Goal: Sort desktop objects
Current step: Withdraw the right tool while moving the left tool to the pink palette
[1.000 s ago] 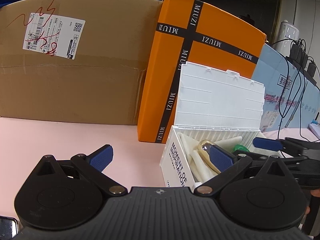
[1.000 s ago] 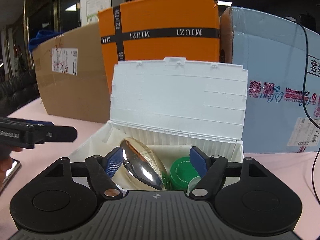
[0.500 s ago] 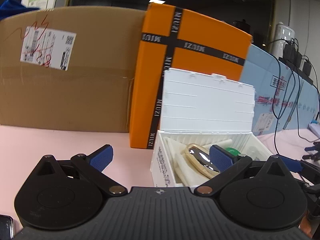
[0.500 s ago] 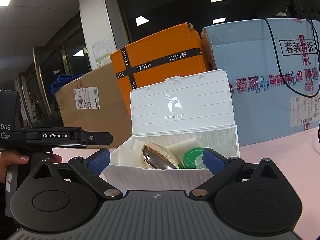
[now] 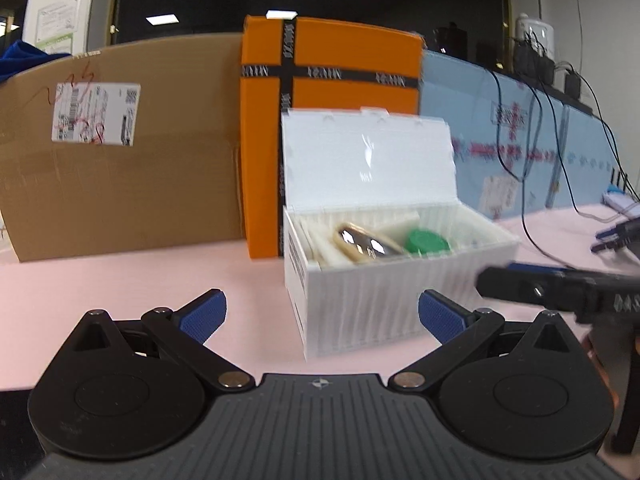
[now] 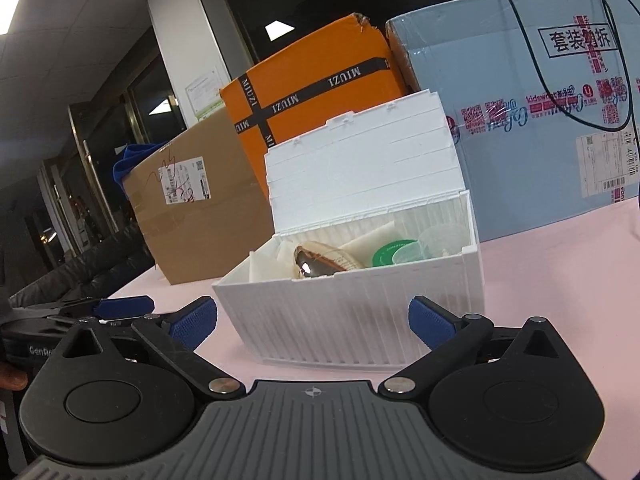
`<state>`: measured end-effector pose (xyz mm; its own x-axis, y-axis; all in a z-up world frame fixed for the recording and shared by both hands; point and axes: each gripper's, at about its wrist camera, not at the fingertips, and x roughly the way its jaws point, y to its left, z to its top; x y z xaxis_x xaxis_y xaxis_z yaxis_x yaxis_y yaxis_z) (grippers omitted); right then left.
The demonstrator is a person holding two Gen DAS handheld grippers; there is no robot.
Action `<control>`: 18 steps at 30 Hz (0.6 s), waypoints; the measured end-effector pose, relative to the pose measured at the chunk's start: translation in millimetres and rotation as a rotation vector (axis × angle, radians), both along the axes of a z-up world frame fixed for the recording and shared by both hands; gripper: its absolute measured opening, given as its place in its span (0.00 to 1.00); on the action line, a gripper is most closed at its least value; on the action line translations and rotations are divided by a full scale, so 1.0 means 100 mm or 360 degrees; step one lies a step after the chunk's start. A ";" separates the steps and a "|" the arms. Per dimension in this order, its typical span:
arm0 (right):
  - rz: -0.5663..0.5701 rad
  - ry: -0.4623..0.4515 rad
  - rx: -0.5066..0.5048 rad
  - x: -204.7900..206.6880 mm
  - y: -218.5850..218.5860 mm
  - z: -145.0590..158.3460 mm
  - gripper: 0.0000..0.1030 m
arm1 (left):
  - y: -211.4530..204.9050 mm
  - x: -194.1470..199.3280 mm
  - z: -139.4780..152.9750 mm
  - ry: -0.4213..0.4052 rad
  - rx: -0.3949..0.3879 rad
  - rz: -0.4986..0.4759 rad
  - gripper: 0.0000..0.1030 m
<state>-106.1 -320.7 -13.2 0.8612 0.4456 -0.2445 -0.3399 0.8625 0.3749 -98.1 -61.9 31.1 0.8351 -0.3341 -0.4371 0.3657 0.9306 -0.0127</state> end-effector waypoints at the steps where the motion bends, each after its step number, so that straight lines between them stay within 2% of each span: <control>1: 0.0018 0.0008 -0.0014 -0.01 0.02 -0.01 1.00 | 0.00 -0.04 -0.04 0.0026 0.0013 -0.0013 1.00; 11: 0.0107 0.0086 -0.0058 -0.02 0.12 -0.08 1.00 | -0.06 -0.38 -0.34 0.0248 0.0069 -0.0115 1.00; 18: 0.0129 0.0118 -0.0097 -0.02 0.16 -0.11 1.00 | -0.09 -0.48 -0.49 0.0395 0.0079 -0.0112 1.00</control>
<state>-107.9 -304.3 -24.5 0.8014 0.4955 -0.3350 -0.3828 0.8553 0.3493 -146.5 -70.5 -18.3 0.6757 -0.3607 -0.6429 0.4210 0.9047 -0.0651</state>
